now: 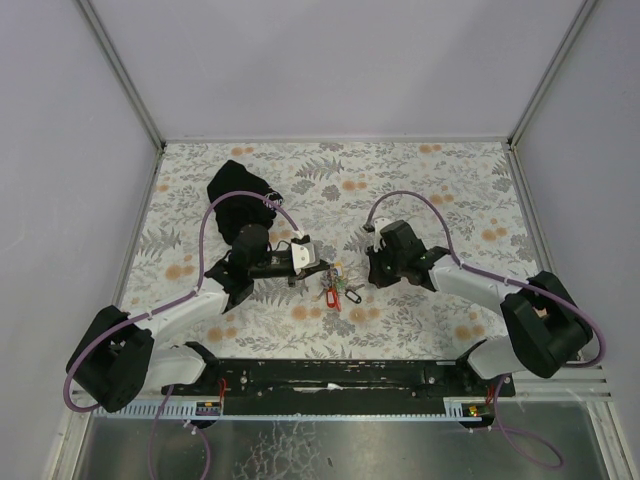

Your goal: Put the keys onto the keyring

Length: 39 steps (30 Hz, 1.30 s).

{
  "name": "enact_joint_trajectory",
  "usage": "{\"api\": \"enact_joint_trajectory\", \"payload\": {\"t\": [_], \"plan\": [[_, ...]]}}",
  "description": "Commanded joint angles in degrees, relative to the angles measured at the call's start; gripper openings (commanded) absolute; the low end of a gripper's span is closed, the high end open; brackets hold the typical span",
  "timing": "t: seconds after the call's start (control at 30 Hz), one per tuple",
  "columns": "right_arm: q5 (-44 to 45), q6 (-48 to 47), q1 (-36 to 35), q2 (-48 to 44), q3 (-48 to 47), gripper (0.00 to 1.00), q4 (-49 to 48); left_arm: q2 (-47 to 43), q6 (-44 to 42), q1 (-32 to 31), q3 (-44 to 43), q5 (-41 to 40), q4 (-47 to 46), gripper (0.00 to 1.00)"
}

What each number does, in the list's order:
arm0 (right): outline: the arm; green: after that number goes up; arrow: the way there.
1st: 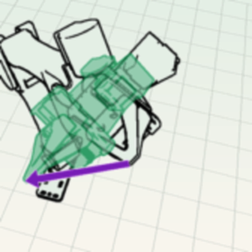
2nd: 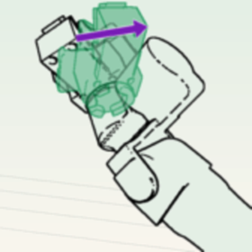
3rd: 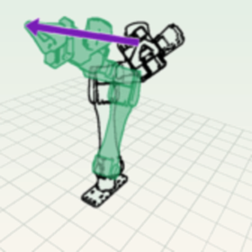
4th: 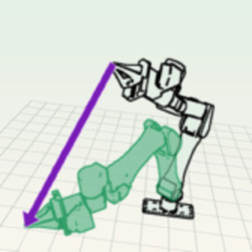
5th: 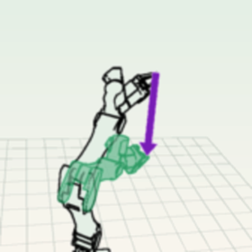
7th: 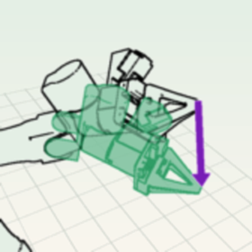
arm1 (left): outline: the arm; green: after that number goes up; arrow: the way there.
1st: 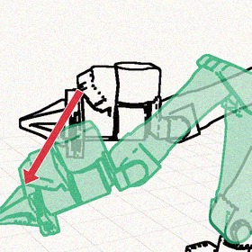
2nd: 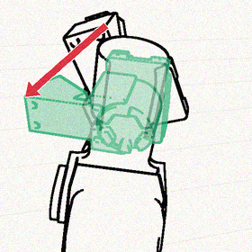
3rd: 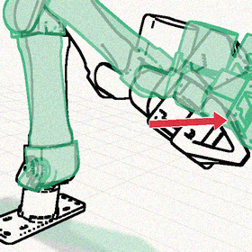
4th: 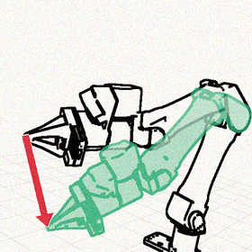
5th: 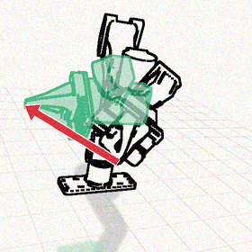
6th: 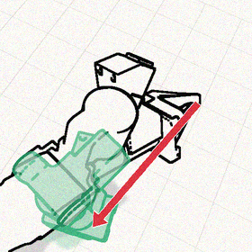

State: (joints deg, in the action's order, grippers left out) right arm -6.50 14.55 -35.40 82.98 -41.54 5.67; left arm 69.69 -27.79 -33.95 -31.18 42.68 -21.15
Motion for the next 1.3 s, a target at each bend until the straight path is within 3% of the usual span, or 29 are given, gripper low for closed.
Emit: {"api": "enact_joint_trajectory", "payload": {"t": [0.0, 0.47, 0.73, 0.87, 1.03, 1.27], "plan": [[-6.36, 2.43, 0.72, -5.62, 2.60, 0.00, -0.48, -0.69, 0.48, 0.46, 0.15, 1.31, -4.58, 0.00], [7.01, 5.58, 7.48, -14.84, 6.17, 0.00, 0.10, -1.03, 1.11, 0.38, 0.42, 1.81, -5.50, 0.00], [-4.96, 12.19, 7.43, -10.14, 11.85, 0.00, -13.15, -0.66, 1.21, 0.39, 0.31, 2.06, -5.76, 0.00], [-7.02, 11.86, 4.91, -6.76, 11.88, 0.00, -14.50, -1.07, 1.24, 0.41, 0.50, 1.96, -5.88, 0.00], [0.51, 10.28, 0.08, -7.11, 10.61, 0.00, -11.17, -0.71, 1.40, 0.39, 0.36, 2.02, -6.15, 0.00], [10.22, 9.69, -0.79, -5.00, 6.51, 0.01, -3.35, -1.27, 1.45, 0.40, 0.74, 1.60, -6.27, 0.00]]}}
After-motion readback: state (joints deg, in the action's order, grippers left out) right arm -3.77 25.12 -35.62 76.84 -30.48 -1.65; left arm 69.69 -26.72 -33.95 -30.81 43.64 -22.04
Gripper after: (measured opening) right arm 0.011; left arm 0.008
